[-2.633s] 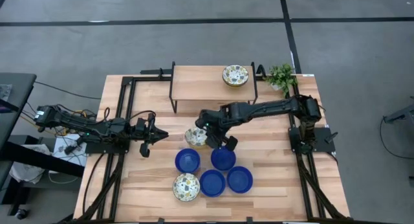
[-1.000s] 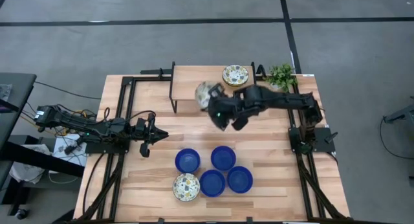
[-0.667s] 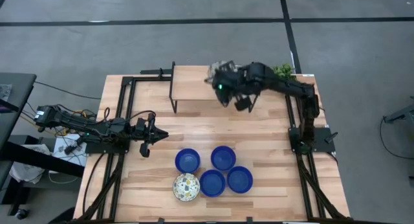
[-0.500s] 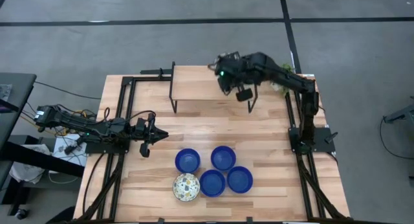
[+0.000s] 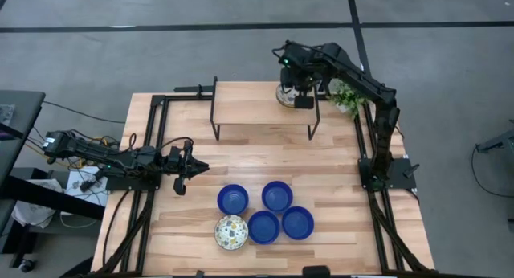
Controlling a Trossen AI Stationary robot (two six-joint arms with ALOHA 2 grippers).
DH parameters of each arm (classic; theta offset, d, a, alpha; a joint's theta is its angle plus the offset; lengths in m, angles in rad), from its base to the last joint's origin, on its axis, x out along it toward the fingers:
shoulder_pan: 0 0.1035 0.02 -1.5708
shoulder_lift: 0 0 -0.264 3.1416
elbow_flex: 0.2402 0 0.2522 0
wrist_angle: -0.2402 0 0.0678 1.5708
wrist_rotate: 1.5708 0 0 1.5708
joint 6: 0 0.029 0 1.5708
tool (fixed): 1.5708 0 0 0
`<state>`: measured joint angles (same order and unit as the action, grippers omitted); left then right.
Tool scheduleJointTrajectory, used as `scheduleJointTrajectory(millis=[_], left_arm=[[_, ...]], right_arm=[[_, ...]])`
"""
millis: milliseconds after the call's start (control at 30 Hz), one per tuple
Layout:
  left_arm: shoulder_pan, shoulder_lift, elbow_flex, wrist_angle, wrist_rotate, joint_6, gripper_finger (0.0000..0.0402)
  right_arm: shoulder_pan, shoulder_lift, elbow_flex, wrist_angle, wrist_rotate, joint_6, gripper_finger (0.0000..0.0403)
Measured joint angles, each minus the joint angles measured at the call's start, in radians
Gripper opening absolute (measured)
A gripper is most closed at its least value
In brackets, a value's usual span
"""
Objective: Pick & Place Mini bowls
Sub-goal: Stack the bowl on top of the yellow bowl on the shelf
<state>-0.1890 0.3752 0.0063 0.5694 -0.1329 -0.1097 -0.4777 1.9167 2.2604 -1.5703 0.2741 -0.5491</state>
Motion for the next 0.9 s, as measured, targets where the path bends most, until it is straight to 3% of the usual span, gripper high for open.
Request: scheduleJointTrajectory(millis=[433,900], left_arm=[[0.0,0.0,0.0,0.0,0.0,0.0,0.0039],[0.0,0.0,0.0,0.0,0.0,0.0,0.0039]], right_arm=[[0.012,0.003,-0.154,0.0,-0.012,0.001,0.0],[0.083,0.003,-0.156,0.006,-0.006,0.001,0.0]])
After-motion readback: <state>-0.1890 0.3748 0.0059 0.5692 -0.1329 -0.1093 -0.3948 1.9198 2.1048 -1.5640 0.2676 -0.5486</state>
